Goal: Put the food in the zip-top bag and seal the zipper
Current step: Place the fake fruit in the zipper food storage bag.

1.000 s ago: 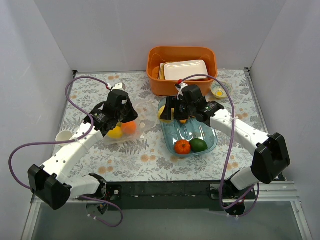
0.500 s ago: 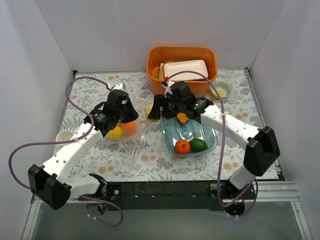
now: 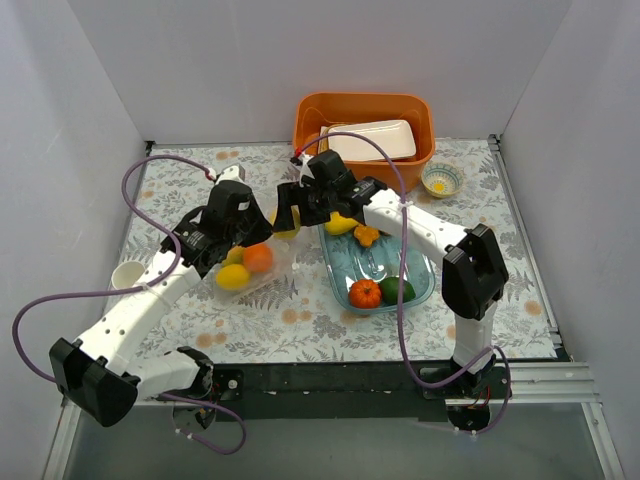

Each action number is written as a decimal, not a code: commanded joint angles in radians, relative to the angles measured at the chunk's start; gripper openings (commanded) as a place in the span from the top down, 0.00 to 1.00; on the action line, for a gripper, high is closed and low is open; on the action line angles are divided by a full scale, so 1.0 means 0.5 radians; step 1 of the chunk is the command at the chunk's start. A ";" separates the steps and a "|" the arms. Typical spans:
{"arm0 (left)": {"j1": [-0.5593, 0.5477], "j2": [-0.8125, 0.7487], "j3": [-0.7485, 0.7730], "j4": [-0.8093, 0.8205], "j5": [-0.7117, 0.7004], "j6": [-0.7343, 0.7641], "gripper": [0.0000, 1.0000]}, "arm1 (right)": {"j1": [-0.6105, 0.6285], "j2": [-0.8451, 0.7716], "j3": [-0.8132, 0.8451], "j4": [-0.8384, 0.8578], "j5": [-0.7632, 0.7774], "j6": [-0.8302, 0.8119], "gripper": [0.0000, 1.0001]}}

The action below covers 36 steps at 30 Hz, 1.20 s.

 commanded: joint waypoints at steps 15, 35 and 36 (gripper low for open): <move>0.008 -0.202 0.019 -0.086 -0.431 -0.087 1.00 | -0.059 -0.693 -0.551 0.225 0.581 -0.084 0.02; 0.039 0.003 -0.033 -0.015 -0.058 0.119 1.00 | -0.531 -0.632 -0.873 -0.100 0.812 0.093 0.02; 0.039 0.009 -0.018 -0.024 -0.064 0.122 1.00 | -0.574 -0.614 -0.892 -0.036 0.775 0.133 0.02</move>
